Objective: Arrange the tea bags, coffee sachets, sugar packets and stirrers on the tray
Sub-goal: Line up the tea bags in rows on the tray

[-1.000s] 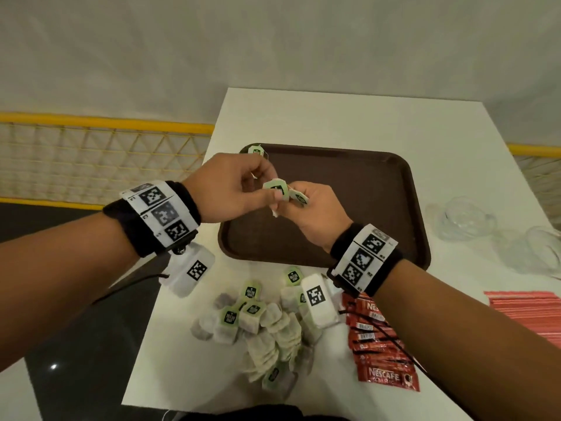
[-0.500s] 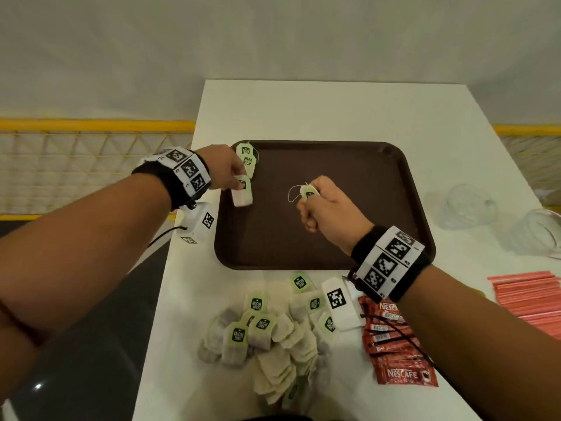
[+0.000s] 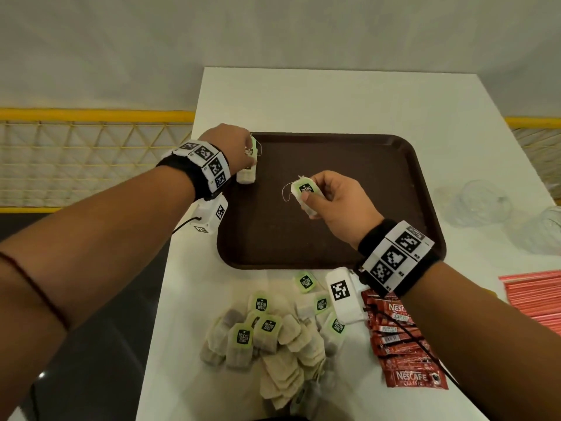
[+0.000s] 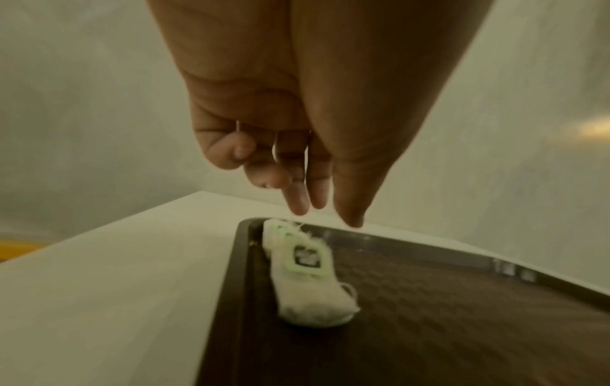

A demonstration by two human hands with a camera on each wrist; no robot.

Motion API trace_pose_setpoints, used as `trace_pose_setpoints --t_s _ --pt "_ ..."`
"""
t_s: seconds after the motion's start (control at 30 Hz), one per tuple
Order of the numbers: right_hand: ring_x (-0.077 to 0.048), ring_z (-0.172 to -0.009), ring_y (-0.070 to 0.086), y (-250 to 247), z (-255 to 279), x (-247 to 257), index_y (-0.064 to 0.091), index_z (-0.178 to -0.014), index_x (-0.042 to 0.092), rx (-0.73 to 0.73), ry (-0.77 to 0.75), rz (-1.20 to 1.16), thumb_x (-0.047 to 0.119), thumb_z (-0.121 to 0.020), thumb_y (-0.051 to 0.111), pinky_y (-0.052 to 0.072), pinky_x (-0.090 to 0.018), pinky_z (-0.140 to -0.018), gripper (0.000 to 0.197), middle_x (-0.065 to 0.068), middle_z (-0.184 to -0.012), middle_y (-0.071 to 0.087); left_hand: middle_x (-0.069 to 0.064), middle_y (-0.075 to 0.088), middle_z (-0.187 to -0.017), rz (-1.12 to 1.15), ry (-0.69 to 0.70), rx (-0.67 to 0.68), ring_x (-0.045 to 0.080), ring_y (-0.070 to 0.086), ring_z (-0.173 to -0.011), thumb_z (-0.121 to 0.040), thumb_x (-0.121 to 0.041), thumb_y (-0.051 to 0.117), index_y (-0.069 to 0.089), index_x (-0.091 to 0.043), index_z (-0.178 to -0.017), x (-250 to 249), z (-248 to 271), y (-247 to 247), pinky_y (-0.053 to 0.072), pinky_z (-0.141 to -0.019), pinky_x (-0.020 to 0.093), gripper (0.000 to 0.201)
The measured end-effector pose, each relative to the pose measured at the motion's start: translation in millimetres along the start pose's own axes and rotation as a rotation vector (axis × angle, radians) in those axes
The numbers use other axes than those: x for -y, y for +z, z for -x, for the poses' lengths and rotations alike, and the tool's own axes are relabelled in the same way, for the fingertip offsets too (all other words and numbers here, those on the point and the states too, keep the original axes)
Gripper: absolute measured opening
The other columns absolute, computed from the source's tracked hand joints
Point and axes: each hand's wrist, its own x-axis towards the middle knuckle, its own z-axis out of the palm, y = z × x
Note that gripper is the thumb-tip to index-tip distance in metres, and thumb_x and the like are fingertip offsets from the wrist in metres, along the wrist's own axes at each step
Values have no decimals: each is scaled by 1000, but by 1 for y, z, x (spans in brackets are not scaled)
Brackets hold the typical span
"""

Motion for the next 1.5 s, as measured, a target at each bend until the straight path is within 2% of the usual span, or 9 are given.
trace_pose_setpoints --t_s 0.1,0.2,0.33,0.57,0.73,0.97,1.23,1.4,1.5 --pt "-27 -85 71 5 -5 3 64 -90 25 -7 11 -18 21 -92 68 60 -49 -76 6 -7 -91 72 -4 67 -101 163 170 -164 15 59 -91 -93 -42 55 67 -25 -105 -11 27 -9 47 -82 32 24" --pt "-25 -86 72 9 -8 6 65 -91 25 1 6 -25 22 -91 69 61 -47 -75 5 -5 -93 72 -8 68 -93 309 385 -145 8 57 -80 -94 -53 45 69 -24 -104 -27 63 -18 46 -75 28 39" --pt "-28 -82 70 16 -11 8 64 -89 23 14 -29 -12 28 -88 72 61 -45 -71 10 -7 -89 72 -18 58 -75 368 468 -140 -4 52 -66 -92 -40 60 70 -24 -102 -34 90 -13 42 -62 19 21" --pt "-21 -84 71 26 -11 3 58 -95 31 48 -63 0 19 -81 79 60 -47 -76 28 0 -93 73 -8 69 -79 477 387 -228 3 58 -67 -89 -26 67 71 -22 -98 -29 99 -6 44 -66 20 11" --pt "-4 -69 63 18 5 3 57 -106 25 155 -21 180 28 -80 79 54 -26 -67 34 5 -85 70 -5 69 -85 551 238 -234 14 64 -76 -90 -25 67 71 -21 -101 -14 89 -9 51 -72 26 12" --pt "-19 -71 64 7 44 -12 66 -77 20 460 141 962 52 -81 66 53 -30 -63 32 3 -74 65 -5 68 -90 177 71 210 12 60 -83 -86 -29 71 72 -19 -104 15 54 2 41 -77 24 20" --pt "-20 -62 53 16 72 -9 54 -71 20 369 227 1113 55 -80 70 44 -29 -61 40 4 -67 51 3 70 -96 128 -106 30 23 64 -94 -79 -32 78 68 -25 -80 11 27 15 52 -86 37 12" --pt "-26 -67 58 22 83 -19 52 -66 20 330 224 1055 45 -82 71 46 -30 -61 35 1 -69 55 4 69 -103 19 -120 7 27 62 -99 -81 -37 75 71 -20 -93 6 22 14 51 -85 36 21" --pt "-25 -76 65 22 82 -25 67 -86 19 344 245 940 37 -82 71 56 -33 -68 19 -1 -84 67 2 68 -106 61 -132 -42 25 61 -101 -81 -43 71 67 -24 -98 2 31 14 50 -86 37 26"
